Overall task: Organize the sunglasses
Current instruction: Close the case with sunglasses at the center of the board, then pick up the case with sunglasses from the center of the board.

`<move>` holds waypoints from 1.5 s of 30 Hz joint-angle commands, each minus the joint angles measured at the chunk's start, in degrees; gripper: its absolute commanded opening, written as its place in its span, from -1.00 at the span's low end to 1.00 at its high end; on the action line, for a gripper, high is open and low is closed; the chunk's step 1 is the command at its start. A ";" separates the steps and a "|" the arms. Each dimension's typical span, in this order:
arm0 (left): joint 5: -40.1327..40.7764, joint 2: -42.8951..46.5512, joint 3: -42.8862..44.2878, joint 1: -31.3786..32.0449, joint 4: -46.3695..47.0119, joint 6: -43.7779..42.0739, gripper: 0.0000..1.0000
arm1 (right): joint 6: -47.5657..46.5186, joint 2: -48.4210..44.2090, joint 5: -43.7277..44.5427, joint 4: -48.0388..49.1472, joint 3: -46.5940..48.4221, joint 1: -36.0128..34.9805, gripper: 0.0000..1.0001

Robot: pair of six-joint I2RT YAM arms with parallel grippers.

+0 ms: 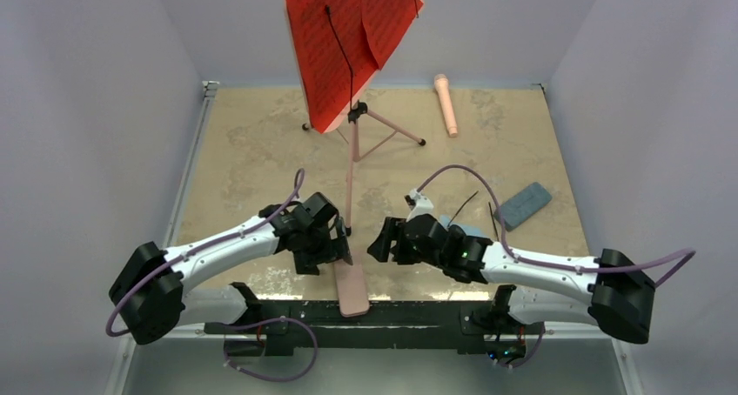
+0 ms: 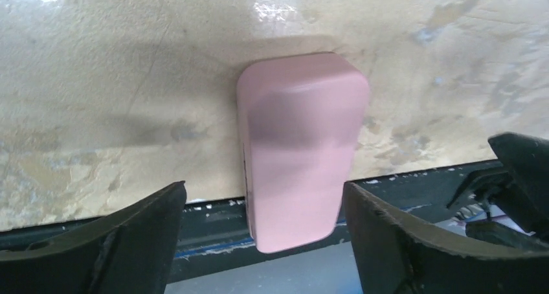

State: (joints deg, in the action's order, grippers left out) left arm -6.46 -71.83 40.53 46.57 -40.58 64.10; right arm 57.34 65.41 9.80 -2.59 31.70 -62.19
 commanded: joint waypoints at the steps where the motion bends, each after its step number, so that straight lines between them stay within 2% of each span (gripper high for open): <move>1: 3.64 6.11 3.49 1.55 -5.47 3.05 0.99 | 4.00 -7.99 8.99 -6.97 -2.43 0.22 0.52; 5: 6.05 5.98 3.77 4.49 -5.58 6.96 1.00 | 12.69 -16.97 16.05 -13.61 -6.16 0.22 0.61; 9: 6.20 0.12 6.53 8.05 -5.73 10.23 1.00 | 13.29 -26.14 18.71 -13.89 -10.87 0.23 0.67; 12: 9.40 -5.68 9.99 10.35 -8.21 12.51 1.00 | 12.18 -31.27 19.00 -13.01 -13.62 0.23 0.72; 16: 10.20 -12.70 14.02 11.84 -9.46 13.31 1.00 | 12.04 -35.08 19.20 -13.59 -15.83 0.17 0.76; 22: 10.30 -21.58 18.89 14.28 -11.14 13.59 0.98 | 12.34 -35.62 19.76 -15.16 -16.54 0.19 0.81; 26: 10.20 -25.35 20.54 15.04 -12.44 13.81 0.75 | 12.97 -35.73 20.08 -15.54 -16.88 0.22 0.82; 30: 10.05 -26.24 19.23 15.22 -12.43 14.48 0.20 | 13.34 -36.06 20.47 -16.18 -16.94 0.23 0.82; 32: 9.81 -25.92 18.17 15.22 -11.89 14.57 0.01 | 13.58 -36.25 20.62 -16.47 -16.96 0.23 0.82; 34: 10.74 -24.70 17.56 15.22 -12.79 14.95 -0.10 | 13.59 -36.45 20.68 -16.80 -16.98 0.23 0.82; 37: 14.74 -19.97 17.89 14.60 -17.61 16.03 -0.17 | 13.50 -37.04 21.57 -18.57 -16.53 0.23 0.82; 39: 17.64 -16.45 18.01 12.95 -21.73 16.74 -0.38 | 13.93 -37.76 22.21 -20.15 -16.41 0.19 0.90; 41: 19.80 -12.23 17.16 10.53 -25.47 17.79 -0.51 | 14.71 -38.79 23.10 -21.95 -16.37 0.58 0.97; 45: 22.27 -1.50 12.77 3.93 -27.76 17.64 -0.53 | 12.19 -42.02 23.00 -25.42 -15.01 2.98 0.97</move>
State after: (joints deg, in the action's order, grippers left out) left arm 10.31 -83.61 56.60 56.21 -61.14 80.18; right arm 70.35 26.11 29.65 -23.77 14.85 -61.34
